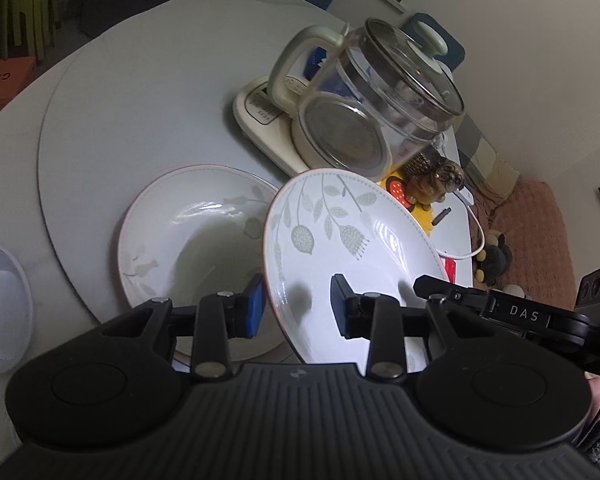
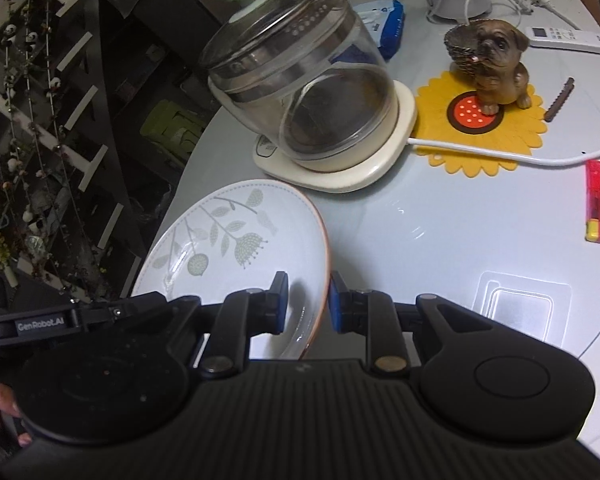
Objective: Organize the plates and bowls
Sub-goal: 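Lift the flower-pattern plate with both grippers toward the plate stack, then lower the flower-pattern plate onto the plate stack with both grippers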
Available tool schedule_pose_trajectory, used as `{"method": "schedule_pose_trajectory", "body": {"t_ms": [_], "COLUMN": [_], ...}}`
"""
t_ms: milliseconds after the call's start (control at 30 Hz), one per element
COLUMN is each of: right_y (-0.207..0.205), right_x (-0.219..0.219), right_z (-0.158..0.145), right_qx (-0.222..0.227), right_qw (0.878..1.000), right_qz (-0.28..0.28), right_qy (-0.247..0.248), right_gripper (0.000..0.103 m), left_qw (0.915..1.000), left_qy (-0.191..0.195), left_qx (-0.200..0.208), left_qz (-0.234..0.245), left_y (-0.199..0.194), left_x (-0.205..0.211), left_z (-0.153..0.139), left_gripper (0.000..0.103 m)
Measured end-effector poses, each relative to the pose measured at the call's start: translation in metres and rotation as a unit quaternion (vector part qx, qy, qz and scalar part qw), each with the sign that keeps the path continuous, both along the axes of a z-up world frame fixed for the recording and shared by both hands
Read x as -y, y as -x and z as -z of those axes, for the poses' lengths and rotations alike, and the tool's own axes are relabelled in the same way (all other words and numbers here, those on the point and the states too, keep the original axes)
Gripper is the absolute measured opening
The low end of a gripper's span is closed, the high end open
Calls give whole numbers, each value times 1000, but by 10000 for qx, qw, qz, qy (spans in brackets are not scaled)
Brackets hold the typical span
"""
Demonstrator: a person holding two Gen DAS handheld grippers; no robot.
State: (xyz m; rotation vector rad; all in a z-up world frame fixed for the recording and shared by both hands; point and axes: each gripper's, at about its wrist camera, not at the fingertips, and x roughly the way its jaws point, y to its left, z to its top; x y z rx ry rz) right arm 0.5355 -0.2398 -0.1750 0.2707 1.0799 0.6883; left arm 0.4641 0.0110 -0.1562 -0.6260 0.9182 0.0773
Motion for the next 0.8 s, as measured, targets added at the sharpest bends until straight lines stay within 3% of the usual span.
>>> {"method": "schedule_pose_trajectory", "body": {"t_ms": [300,800], "right_y": [-5,-21], "right_x": [-51,-98], "right_z": [5,40], "right_qx": [4,-204], "right_qw": [9983,9953], "right_qz": [-579,-839], "right_qy": [98,442], "right_gripper": [23,20], "left_qw": [9984,9946], "left_qy": [52,104], "left_qx": [-153,-681], "left_qz": [-548,-771], "left_y": [22,7], "left_x": [-36,-69], "left_z": [7,47], "left_gripper": [40,40]}}
